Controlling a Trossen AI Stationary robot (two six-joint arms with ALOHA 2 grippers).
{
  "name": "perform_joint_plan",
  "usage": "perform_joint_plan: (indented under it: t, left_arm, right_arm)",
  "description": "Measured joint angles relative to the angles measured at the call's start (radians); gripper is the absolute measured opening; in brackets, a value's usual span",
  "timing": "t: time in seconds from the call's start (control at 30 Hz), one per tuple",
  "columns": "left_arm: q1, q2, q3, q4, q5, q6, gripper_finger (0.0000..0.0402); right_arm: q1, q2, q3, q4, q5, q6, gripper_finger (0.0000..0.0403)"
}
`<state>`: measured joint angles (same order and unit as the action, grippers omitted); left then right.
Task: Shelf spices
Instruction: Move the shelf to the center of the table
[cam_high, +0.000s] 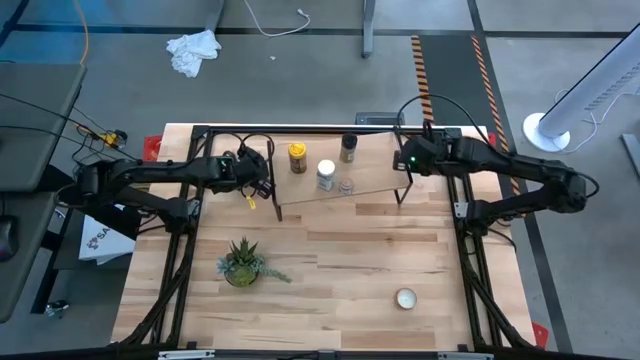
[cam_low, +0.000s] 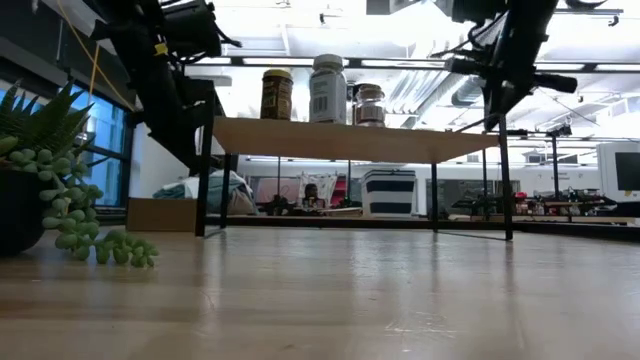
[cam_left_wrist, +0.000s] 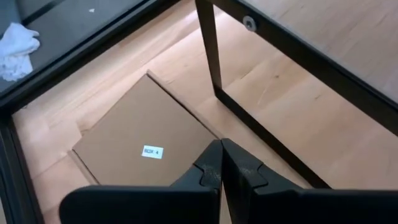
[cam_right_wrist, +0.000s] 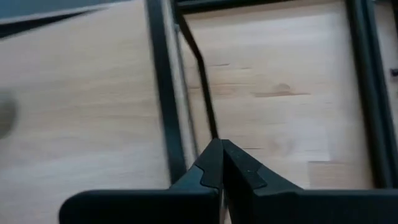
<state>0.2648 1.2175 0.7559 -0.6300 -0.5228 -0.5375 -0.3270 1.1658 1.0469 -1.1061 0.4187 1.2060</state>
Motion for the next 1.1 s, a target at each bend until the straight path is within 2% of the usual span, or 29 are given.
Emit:
perform_joint_plan:
  t: [0.3,0.47,0.6,0.83,1.0,1.1]
  left_arm:
    - [0.003,0.000,-0.007,0.000,-0.028,-0.012,0.0000]
    - [0.000,-0.011,-0.004,-0.079,0.029,-0.045,0.0000]
    - [0.001,-0.009,-0.005,-0.210,-0.053,-0.132,0.0000]
    - [0.025,-0.010,-0.003,-0.255,-0.205,-0.244,0.0000]
    - [0.086,-0.009,0.050,-0.201,-0.416,-0.281,0.0000]
    - [0.146,-0.009,0.074,-0.067,-0.488,-0.163,0.0000]
  right_arm:
    - [-0.016,0.043,0.000,0.025,-0.035,-0.047,0.0000]
    - [-0.011,0.052,0.000,0.017,-0.067,-0.081,0.0000]
    - [-0.011,0.052,0.000,0.010,-0.067,-0.064,0.0000]
    - [-0.019,0.052,0.000,0.010,-0.027,-0.054,0.0000]
    - [-0.040,0.052,0.000,0.023,-0.009,-0.036,0.0000]
    - [-0.042,0.052,0.000,0.024,-0.015,-0.045,0.0000]
